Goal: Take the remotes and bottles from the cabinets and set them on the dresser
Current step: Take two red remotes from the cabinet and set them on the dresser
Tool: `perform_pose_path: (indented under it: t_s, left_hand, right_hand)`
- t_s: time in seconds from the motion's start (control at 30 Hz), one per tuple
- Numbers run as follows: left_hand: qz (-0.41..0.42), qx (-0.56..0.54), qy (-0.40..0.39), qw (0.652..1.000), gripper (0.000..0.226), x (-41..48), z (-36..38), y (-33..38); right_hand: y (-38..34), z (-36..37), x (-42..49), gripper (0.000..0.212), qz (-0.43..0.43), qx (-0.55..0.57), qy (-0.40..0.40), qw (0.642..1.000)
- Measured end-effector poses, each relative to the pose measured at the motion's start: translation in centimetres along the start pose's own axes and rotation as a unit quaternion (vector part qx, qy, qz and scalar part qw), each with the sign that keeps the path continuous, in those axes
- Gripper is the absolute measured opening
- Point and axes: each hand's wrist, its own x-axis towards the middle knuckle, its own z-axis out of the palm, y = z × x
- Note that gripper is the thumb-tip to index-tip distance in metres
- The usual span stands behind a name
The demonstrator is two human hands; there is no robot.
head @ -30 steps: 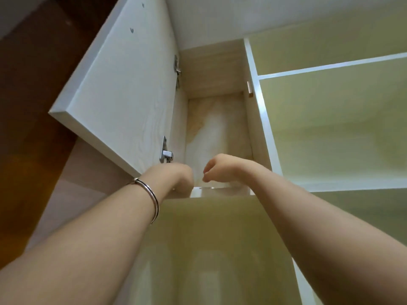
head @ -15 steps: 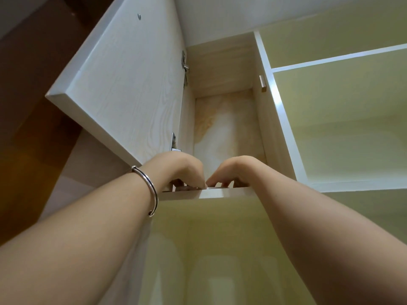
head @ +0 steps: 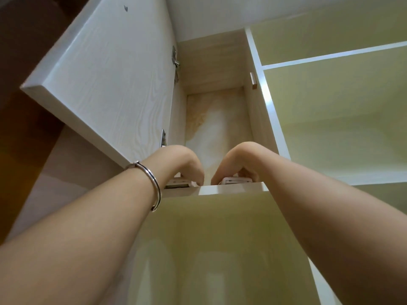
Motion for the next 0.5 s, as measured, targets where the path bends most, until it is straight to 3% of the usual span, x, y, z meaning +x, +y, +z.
perform_pose_path:
  t_s: [0.1, 0.2, 0.33, 0.5]
  left_hand:
    - [-0.009, 0.066, -0.044, 0.997, 0.038, -0.1, -0.2, 0.9]
    - [-0.010, 0.087, -0.040, 0.995, 0.048, -0.6, -0.2, 1.4]
    - [0.000, -0.114, 0.016, 0.993, 0.032, -1.2, 0.0, 0.2]
    - [-0.001, -0.317, 0.181, 0.931, 0.049, -3.1, 1.6, -0.6]
  right_hand:
    - [0.1, 0.1, -0.5, 0.032, -0.001, 0.009, 0.004, 1.000]
    - [0.5, -0.2, -1.4, 0.030, -0.014, 0.004, 0.069, 0.998]
    - [1.5, -0.4, -2.9, 0.025, -0.035, 0.050, 0.194, 0.979]
    - [3.0, 0.1, -5.3, 0.049, -0.085, 0.136, 0.341, 0.926]
